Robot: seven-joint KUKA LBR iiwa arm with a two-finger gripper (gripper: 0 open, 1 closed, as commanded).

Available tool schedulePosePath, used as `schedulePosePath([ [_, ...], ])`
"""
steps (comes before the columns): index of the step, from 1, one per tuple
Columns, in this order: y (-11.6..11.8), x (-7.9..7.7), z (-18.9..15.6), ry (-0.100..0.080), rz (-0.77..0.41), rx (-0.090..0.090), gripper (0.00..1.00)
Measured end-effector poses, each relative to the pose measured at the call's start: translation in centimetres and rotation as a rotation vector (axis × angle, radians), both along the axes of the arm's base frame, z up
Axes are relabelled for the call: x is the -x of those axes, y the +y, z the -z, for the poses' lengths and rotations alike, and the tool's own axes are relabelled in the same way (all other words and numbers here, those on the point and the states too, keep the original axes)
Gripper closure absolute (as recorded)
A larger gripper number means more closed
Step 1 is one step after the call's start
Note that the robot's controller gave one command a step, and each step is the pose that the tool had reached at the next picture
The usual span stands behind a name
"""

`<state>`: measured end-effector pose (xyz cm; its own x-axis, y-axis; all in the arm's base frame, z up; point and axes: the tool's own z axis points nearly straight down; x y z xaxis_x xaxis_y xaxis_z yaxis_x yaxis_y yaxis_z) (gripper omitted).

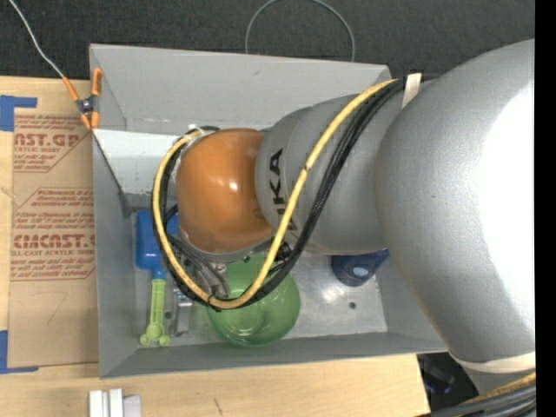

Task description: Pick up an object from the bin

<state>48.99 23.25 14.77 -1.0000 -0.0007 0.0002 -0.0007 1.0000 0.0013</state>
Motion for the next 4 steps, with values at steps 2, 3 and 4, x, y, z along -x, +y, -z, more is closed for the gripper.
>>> schedulePosePath([
  [2, -0.6, 0.2, 7.6, -0.006, -0.062, -0.003, 0.0],
  [3, -0.9, 0.5, -0.2, 0.006, -0.066, 0.002, 0.0],
  [4, -5.9, 0.4, -3.8, -0.007, -0.259, -0.002, 0.0],
])
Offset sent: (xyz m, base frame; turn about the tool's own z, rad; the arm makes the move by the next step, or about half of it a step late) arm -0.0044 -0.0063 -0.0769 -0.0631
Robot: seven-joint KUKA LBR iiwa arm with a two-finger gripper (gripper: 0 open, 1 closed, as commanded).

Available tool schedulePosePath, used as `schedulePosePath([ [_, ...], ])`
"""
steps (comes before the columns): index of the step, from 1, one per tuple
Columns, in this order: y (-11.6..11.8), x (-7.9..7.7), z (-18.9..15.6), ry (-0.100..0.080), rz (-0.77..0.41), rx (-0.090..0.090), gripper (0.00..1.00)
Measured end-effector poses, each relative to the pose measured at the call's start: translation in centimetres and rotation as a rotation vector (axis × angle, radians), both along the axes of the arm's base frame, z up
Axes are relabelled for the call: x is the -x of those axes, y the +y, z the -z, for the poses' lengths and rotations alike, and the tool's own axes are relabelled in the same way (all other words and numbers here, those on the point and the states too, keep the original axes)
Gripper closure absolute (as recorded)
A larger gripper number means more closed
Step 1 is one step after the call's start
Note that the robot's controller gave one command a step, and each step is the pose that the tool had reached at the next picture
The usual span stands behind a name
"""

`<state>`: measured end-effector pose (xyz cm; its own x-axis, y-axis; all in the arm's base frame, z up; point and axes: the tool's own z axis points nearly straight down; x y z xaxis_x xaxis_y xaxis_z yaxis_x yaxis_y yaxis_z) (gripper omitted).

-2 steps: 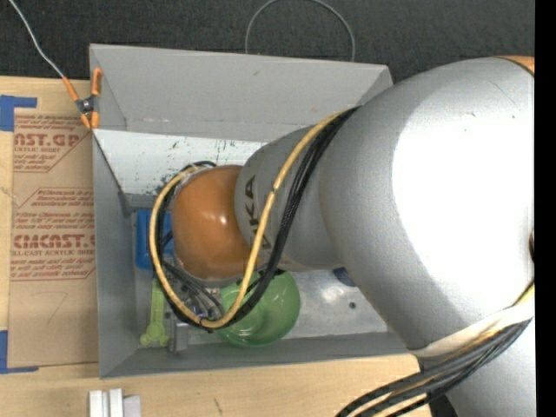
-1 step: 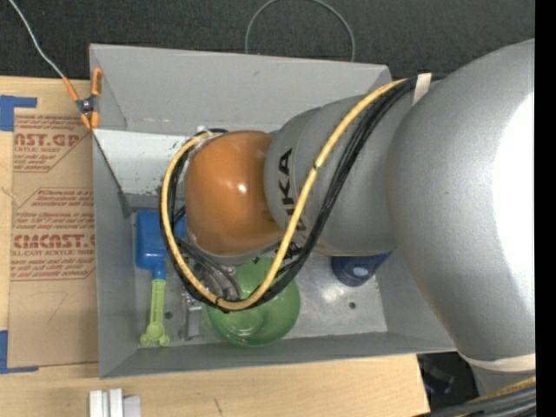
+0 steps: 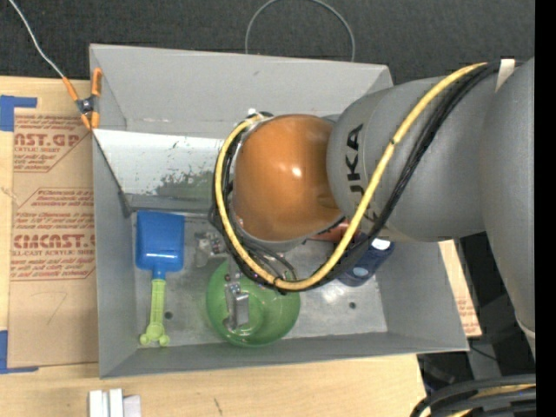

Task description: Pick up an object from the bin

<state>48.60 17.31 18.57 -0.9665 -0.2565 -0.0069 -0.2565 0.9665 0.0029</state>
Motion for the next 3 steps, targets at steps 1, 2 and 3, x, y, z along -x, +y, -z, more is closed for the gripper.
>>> schedulePosePath([
  [1, -0.4, 0.4, 7.9, 0.006, -0.023, 0.001, 0.0],
  [2, -2.9, -0.1, 8.2, -0.005, -0.318, 0.0, 1.0],
  [3, -2.9, -0.1, 8.2, -0.005, -0.318, 0.0, 1.0],
])
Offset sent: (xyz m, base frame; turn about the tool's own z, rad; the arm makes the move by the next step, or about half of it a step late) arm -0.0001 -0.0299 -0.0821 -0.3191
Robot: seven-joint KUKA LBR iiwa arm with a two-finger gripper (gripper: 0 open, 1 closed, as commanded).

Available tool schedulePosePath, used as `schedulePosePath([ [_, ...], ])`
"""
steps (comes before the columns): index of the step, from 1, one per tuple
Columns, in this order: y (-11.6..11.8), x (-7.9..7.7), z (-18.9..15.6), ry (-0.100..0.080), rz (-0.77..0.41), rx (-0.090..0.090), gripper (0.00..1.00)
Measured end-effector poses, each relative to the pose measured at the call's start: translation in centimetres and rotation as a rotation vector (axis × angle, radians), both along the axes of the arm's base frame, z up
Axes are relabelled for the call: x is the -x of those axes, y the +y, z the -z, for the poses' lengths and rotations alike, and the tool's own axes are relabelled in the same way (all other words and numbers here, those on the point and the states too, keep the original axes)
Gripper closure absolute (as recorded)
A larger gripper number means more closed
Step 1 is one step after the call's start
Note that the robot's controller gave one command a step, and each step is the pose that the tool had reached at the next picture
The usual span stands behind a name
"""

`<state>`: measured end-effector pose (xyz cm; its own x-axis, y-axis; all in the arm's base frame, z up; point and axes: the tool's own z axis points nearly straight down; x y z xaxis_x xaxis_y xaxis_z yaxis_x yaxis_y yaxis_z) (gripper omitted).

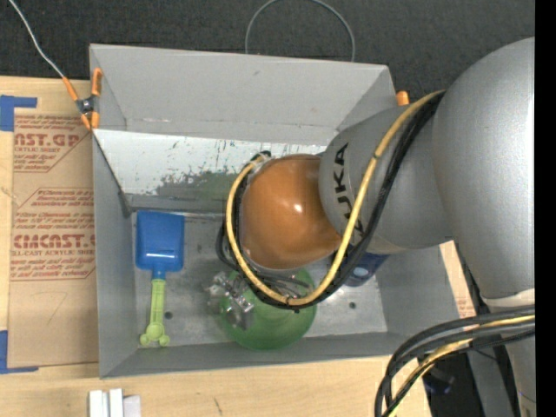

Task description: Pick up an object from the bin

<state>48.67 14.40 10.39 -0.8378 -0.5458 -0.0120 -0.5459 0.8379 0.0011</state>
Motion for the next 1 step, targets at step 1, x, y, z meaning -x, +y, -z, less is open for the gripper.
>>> schedulePosePath([
  [1, 0.01, 0.39, -8.62, 0.003, -0.036, 0.001, 1.0],
])
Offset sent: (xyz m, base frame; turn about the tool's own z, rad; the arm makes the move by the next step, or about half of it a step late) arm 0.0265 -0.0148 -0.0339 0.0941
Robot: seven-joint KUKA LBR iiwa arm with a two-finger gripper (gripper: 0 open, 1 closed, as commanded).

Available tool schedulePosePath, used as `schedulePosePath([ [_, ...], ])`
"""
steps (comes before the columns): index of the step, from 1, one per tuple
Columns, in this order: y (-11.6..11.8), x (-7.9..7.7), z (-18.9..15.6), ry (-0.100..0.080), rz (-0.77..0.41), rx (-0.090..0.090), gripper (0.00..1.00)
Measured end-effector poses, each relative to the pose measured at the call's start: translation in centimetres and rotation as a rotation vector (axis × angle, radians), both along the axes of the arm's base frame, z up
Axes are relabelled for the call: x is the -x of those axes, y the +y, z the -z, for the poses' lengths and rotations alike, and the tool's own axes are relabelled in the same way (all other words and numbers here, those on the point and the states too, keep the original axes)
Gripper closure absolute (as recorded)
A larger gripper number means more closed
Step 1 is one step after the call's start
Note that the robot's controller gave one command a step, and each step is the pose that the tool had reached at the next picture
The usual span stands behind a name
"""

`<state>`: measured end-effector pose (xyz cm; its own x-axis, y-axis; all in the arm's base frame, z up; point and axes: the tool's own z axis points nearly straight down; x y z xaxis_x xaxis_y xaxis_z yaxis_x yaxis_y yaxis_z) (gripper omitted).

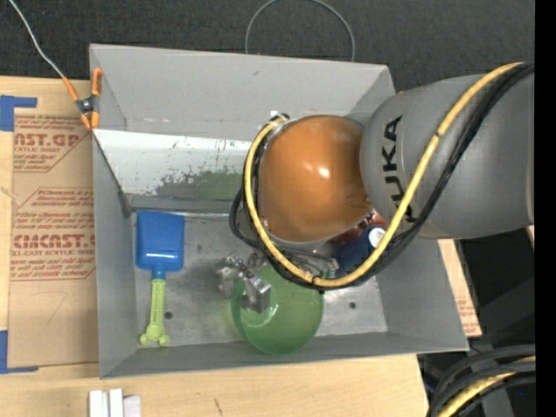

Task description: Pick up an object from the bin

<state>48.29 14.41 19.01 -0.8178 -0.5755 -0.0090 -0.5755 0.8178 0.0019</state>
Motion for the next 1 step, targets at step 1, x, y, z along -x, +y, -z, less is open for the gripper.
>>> schedulePosePath([
  [1, -0.75, -1.89, 5.3, -0.01, 0.07, -0.005, 1.0],
])
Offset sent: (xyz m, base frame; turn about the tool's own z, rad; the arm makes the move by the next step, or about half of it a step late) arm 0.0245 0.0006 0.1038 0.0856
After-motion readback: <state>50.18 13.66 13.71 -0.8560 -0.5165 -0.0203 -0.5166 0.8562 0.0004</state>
